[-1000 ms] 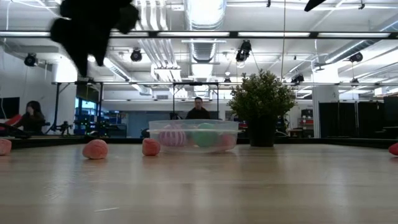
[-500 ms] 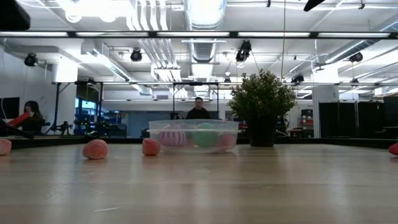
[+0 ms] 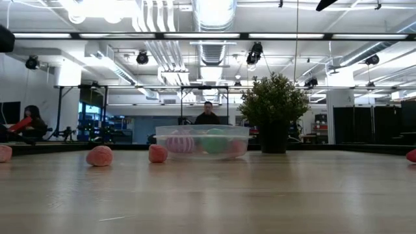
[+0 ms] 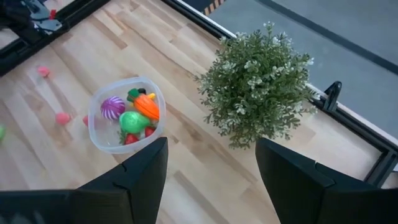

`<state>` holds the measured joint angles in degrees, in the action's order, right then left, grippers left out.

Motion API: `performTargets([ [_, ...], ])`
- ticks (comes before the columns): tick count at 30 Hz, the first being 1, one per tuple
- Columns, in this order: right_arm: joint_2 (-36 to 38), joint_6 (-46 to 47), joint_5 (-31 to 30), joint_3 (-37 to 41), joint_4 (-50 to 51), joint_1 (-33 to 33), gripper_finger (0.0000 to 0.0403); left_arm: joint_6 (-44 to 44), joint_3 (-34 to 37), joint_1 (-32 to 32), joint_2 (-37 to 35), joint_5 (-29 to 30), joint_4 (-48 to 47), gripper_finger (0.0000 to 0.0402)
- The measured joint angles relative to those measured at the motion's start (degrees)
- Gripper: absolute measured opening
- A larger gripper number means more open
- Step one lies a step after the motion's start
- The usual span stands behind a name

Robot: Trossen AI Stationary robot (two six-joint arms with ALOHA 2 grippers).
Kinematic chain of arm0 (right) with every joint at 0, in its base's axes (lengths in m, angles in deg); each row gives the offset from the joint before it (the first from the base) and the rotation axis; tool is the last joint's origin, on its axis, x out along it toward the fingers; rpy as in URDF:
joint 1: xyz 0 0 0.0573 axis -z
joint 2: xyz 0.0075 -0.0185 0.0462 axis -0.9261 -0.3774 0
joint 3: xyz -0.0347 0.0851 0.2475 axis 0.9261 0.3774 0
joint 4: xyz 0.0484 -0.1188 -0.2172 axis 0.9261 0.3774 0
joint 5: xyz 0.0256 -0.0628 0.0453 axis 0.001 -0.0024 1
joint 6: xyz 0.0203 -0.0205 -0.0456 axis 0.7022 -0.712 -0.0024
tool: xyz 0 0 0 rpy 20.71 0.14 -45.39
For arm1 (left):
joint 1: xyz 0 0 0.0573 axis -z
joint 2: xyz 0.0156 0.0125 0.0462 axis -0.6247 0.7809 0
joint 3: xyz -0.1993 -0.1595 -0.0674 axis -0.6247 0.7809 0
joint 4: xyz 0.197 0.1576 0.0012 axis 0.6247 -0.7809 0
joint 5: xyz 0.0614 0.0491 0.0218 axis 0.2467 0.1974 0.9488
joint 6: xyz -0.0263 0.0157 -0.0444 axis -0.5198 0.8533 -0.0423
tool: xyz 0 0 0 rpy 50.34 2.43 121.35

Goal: Pick and placing Produce into tupperware
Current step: Put the green cabbage into the transparent bin

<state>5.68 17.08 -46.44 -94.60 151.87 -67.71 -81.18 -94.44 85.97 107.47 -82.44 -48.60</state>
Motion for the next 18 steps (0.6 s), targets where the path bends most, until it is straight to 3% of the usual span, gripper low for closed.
performTargets([
  [8,0.0,1.8,0.0,0.0,0.0,0.0,0.0235,-3.6,4.8,0.0,-0.1,-1.1,9.8,0.0286],
  [18,0.0,2.8,0.0,0.0,0.0,0.0,0.0235,-4.7,7.6,0.0,-1.0,-0.7,9.2,0.0286],
])
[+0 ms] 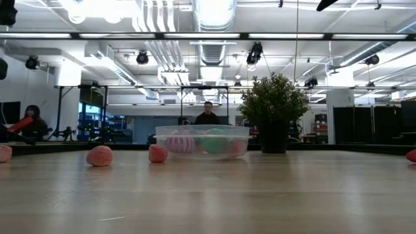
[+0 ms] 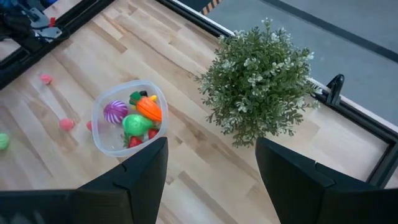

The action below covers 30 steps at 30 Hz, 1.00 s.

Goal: Pick and placing Produce into tupperware
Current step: Put the green cabbage into the transparent bin

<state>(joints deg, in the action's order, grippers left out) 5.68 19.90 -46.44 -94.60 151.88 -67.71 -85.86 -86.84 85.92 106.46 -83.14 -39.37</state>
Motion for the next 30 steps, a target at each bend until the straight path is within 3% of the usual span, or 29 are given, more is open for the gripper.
performTargets([
  [7,0.0,0.0,0.0,0.0,0.0,0.0,0.0235,0.0,0.1,0.0,0.1,2.8,0.4,0.0286],
  [30,0.0,0.4,0.0,0.0,-0.2,0.0,0.0235,0.1,5.8,0.1,0.1,1.1,6.4,0.0286],
])
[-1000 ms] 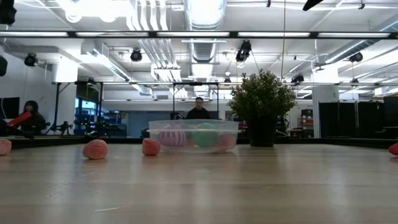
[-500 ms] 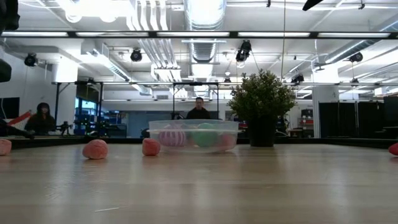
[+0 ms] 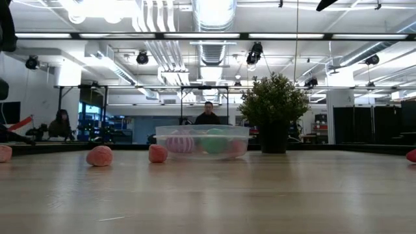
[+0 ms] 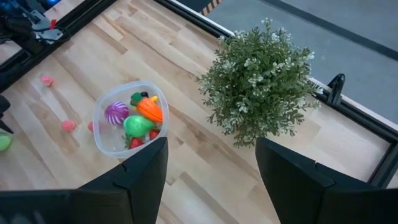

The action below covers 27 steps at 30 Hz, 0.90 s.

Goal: Pick and placing Produce into tupperware
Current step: Put the green cabbage into the transparent bin

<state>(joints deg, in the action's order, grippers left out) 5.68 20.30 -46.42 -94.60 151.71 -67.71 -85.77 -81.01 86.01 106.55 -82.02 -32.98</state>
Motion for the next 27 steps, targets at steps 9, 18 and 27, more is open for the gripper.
performTargets([
  [9,0.0,0.6,0.0,0.0,0.0,0.0,0.0235,0.0,1.3,0.0,0.0,0.5,1.5,0.0274],
  [18,0.0,0.8,0.0,0.0,0.0,0.0,0.0235,0.0,0.8,0.0,0.0,0.5,1.9,0.0214],
  [27,0.0,0.6,0.0,0.0,0.0,0.0,0.0235,0.9,-1.2,-0.5,-1.4,0.4,0.6,0.0210],
])
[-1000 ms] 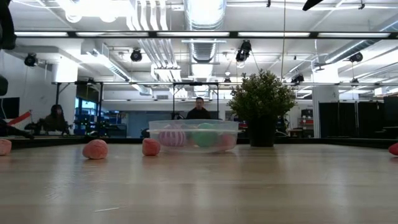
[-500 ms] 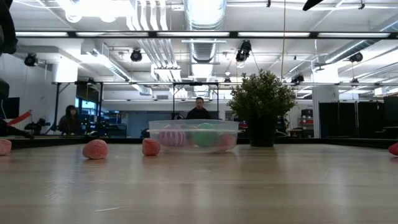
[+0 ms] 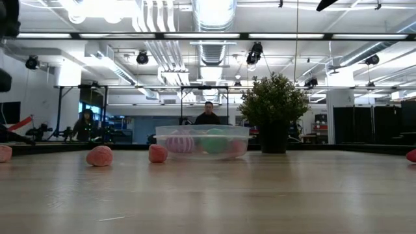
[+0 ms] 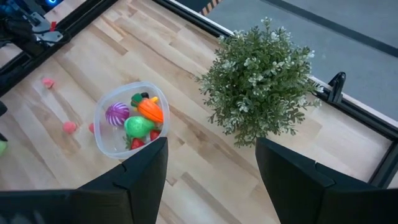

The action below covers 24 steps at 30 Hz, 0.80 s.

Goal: Pick and placing Produce into tupperware
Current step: Put the green cabbage into the transparent bin

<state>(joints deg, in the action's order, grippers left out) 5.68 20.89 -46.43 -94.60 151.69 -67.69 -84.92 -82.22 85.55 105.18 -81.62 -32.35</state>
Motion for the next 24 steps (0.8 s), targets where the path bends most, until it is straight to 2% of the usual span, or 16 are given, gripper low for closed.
performTargets([
  [4,0.0,-0.5,0.0,0.0,0.0,0.0,0.0235,2.7,-1.8,-1.6,-2.3,0.6,-6.0,0.0209],
  [8,0.0,-0.9,0.0,0.0,0.0,0.0,0.0235,7.9,-3.8,-5.1,-5.3,4.0,-12.3,0.0209],
  [14,0.0,-1.0,0.0,0.0,0.0,0.0,0.0235,22.5,-7.6,-16.9,-9.4,12.4,-13.4,0.0209],
  [18,0.0,-1.0,0.5,0.0,0.0,0.0,0.0235,33.7,-10.2,-27.1,-9.8,13.3,-9.1,0.0209],
  [21,0.0,-1.0,0.7,0.0,0.1,0.0,0.0235,43.2,-11.8,-33.3,-8.7,13.1,-1.6,0.0209],
  [24,0.0,-1.0,0.7,0.0,0.3,0.0,0.0235,48.4,-13.6,-38.4,-6.0,12.4,6.6,0.0209],
])
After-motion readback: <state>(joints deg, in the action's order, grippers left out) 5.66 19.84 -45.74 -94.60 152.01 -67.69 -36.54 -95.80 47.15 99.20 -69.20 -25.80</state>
